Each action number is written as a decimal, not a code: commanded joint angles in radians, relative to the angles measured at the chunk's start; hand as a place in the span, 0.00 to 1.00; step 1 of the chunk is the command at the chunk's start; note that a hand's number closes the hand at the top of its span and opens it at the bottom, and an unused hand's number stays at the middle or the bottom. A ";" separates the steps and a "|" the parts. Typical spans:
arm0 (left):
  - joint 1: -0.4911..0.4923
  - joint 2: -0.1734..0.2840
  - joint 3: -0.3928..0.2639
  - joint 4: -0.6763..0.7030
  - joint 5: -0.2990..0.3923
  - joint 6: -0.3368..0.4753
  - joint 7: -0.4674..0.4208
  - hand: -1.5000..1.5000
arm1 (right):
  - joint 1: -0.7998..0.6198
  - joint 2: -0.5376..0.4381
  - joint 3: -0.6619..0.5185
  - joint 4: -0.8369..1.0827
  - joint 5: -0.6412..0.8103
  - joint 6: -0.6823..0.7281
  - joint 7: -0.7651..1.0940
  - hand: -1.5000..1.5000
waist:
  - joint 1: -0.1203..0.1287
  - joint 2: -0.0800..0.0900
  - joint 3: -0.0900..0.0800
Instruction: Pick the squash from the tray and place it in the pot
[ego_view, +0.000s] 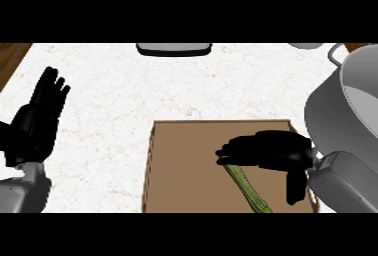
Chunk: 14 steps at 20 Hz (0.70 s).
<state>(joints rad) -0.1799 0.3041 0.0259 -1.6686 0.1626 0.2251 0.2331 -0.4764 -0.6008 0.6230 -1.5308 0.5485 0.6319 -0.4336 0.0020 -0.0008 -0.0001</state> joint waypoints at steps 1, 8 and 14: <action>-0.046 -0.014 0.024 0.015 -0.004 -0.012 0.029 0.50 | 0.030 0.069 -0.019 0.017 0.096 0.007 -0.018 0.00 | -0.001 0.001 0.000; -0.027 -0.064 0.017 0.104 -0.045 -0.039 -0.072 0.50 | 0.039 0.139 -0.039 0.036 0.158 0.049 -0.025 0.00 | -0.002 0.001 0.000; 0.013 -0.043 0.056 0.017 -0.026 -0.079 -0.005 0.50 | 0.065 0.177 -0.052 0.188 0.291 -0.069 -0.122 0.00 | 0.003 0.001 0.000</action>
<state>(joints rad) -0.1751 0.2570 0.0592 -1.6479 0.1240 0.1774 0.2172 -0.3987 -0.4630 0.5921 -1.4381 0.7773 0.5803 -0.4915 0.0032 0.0000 0.0000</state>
